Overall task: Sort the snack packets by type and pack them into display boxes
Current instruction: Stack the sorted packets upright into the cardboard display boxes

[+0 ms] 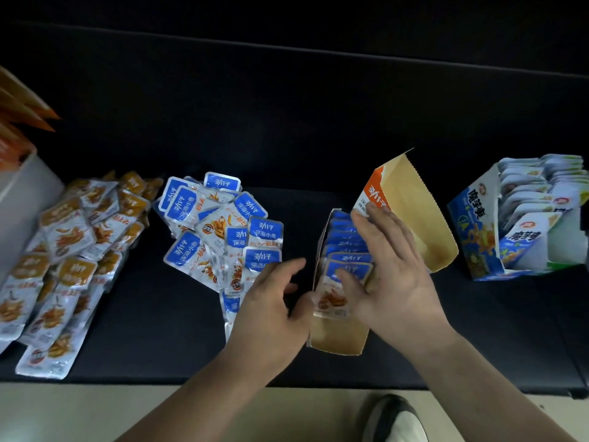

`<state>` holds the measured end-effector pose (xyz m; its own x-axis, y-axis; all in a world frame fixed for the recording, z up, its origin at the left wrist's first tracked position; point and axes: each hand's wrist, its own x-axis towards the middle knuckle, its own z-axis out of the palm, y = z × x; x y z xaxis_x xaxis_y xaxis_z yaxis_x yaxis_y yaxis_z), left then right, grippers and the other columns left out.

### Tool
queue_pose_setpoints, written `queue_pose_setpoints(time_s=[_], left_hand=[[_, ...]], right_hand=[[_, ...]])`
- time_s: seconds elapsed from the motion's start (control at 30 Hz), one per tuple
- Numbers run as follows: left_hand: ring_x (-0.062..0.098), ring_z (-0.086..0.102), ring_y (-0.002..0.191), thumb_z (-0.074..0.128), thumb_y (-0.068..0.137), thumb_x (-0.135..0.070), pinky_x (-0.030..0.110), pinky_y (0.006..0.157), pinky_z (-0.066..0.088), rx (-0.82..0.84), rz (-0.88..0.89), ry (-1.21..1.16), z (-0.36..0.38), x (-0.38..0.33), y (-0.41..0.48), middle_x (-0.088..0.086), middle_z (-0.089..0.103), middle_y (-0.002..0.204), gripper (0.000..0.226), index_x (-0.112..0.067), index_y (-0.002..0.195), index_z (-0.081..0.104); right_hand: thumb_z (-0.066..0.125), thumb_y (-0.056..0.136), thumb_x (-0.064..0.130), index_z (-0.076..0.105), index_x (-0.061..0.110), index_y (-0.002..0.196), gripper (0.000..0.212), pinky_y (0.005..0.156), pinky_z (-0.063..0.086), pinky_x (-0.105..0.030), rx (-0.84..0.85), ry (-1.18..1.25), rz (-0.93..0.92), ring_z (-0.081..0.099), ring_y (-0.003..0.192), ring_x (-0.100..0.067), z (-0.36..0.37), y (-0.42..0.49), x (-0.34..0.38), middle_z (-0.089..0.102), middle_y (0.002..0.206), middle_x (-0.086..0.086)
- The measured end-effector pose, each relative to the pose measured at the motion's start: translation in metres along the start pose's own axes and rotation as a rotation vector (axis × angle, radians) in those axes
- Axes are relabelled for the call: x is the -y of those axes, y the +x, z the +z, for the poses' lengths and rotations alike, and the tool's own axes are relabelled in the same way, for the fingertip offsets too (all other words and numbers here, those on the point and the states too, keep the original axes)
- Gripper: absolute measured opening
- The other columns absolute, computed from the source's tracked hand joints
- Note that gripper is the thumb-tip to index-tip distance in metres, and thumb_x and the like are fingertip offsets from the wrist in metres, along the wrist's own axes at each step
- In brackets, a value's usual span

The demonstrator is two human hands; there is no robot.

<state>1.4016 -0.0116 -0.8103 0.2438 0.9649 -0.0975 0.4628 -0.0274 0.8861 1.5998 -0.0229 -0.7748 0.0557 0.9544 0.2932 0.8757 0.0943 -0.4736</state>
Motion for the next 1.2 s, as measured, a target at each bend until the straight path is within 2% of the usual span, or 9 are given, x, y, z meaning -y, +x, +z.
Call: queue_pose_setpoints(time_s=[0.13, 0.2, 0.37, 0.63, 0.73, 0.87, 0.97, 1.1, 1.2], left_hand=[[0.004, 0.056, 0.119, 0.070, 0.091, -0.018, 0.027, 0.094, 0.055, -0.110, 0.086, 0.216, -0.021, 0.024, -0.017, -0.017, 0.057, 0.128, 0.039, -0.030, 0.128, 0.066], [0.008, 0.051, 0.118, 0.073, 0.084, -0.020, 0.028, 0.095, 0.052, -0.135, 0.107, 0.332, -0.029, 0.039, -0.026, -0.014, 0.055, 0.132, 0.040, -0.031, 0.122, 0.068], [0.006, 0.041, 0.132, 0.076, 0.088, -0.032, 0.030, 0.102, 0.049, -0.105, 0.036, 0.285, -0.029, 0.048, -0.034, -0.016, 0.043, 0.148, 0.049, -0.037, 0.134, 0.060], [-0.009, 0.045, 0.127, 0.067, 0.093, -0.049, 0.003, 0.095, 0.037, 0.055, 0.034, 0.068, 0.000, -0.002, 0.002, -0.026, 0.044, 0.139, 0.063, -0.036, 0.151, 0.043], [-0.006, 0.054, 0.122, 0.075, 0.092, -0.037, 0.010, 0.091, 0.048, 0.144, -0.008, 0.005, 0.009, -0.001, 0.008, -0.029, 0.050, 0.132, 0.070, -0.052, 0.149, 0.038], [0.000, 0.062, 0.120, 0.068, 0.096, -0.021, 0.034, 0.094, 0.059, 0.137, -0.042, -0.078, 0.012, 0.010, 0.006, -0.023, 0.064, 0.128, 0.072, -0.071, 0.138, 0.038], [0.001, 0.061, 0.122, 0.066, 0.098, -0.022, 0.037, 0.096, 0.059, 0.166, -0.069, -0.109, 0.012, 0.014, 0.002, -0.024, 0.064, 0.129, 0.069, -0.064, 0.144, 0.038], [0.002, 0.061, 0.123, 0.070, 0.096, -0.028, 0.037, 0.097, 0.058, 0.164, -0.072, -0.129, 0.016, 0.016, 0.003, -0.024, 0.064, 0.130, 0.066, -0.059, 0.146, 0.041], [-0.004, 0.060, 0.120, 0.074, 0.094, -0.033, 0.035, 0.096, 0.059, 0.126, -0.089, -0.162, 0.015, 0.016, 0.003, -0.025, 0.061, 0.130, 0.065, -0.051, 0.148, 0.044]], right_hand=[[0.078, 0.086, 0.016, 0.057, 0.011, 0.145, 0.063, 0.113, 0.042, -0.053, -0.114, 0.020, -0.148, 0.043, 0.145, -0.027, -0.001, 0.013, 0.030, 0.052, 0.149, -0.008], [0.083, 0.080, 0.020, 0.054, 0.015, 0.147, 0.073, 0.119, 0.037, -0.051, -0.070, -0.029, -0.152, 0.039, 0.148, -0.025, 0.002, 0.015, 0.038, 0.049, 0.153, -0.007], [0.089, 0.069, 0.052, 0.009, 0.038, 0.163, 0.124, 0.126, 0.017, -0.055, 0.155, -0.196, 0.144, -0.004, 0.160, -0.026, 0.007, 0.006, 0.030, 0.001, 0.172, -0.004], [0.089, 0.067, 0.056, -0.015, 0.048, 0.158, 0.139, 0.121, 0.028, -0.053, 0.251, -0.150, 0.209, -0.003, 0.158, -0.022, -0.002, 0.005, 0.009, -0.011, 0.168, 0.006], [0.087, 0.075, 0.048, -0.030, 0.053, 0.151, 0.139, 0.120, 0.031, -0.048, 0.297, -0.250, 0.186, -0.008, 0.158, -0.024, 0.006, 0.000, 0.009, -0.018, 0.167, 0.003], [0.086, 0.078, 0.044, -0.018, 0.051, 0.157, 0.131, 0.116, 0.037, -0.046, 0.203, -0.271, 0.189, 0.008, 0.157, -0.027, 0.012, 0.004, 0.003, -0.007, 0.168, -0.001], [0.086, 0.077, 0.046, -0.005, 0.046, 0.161, 0.124, 0.112, 0.042, -0.049, 0.136, -0.290, 0.180, 0.020, 0.154, -0.028, 0.016, 0.004, 0.000, 0.007, 0.167, -0.005], [0.086, 0.078, 0.048, -0.018, 0.051, 0.156, 0.130, 0.114, 0.040, -0.046, 0.187, -0.211, 0.209, 0.011, 0.158, -0.024, 0.017, 0.000, 0.001, 0.000, 0.168, 0.000], [0.088, 0.073, 0.048, -0.011, 0.051, 0.158, 0.130, 0.112, 0.042, -0.047, 0.154, -0.151, 0.201, 0.016, 0.157, -0.022, 0.012, -0.001, 0.000, 0.002, 0.169, 0.003]])
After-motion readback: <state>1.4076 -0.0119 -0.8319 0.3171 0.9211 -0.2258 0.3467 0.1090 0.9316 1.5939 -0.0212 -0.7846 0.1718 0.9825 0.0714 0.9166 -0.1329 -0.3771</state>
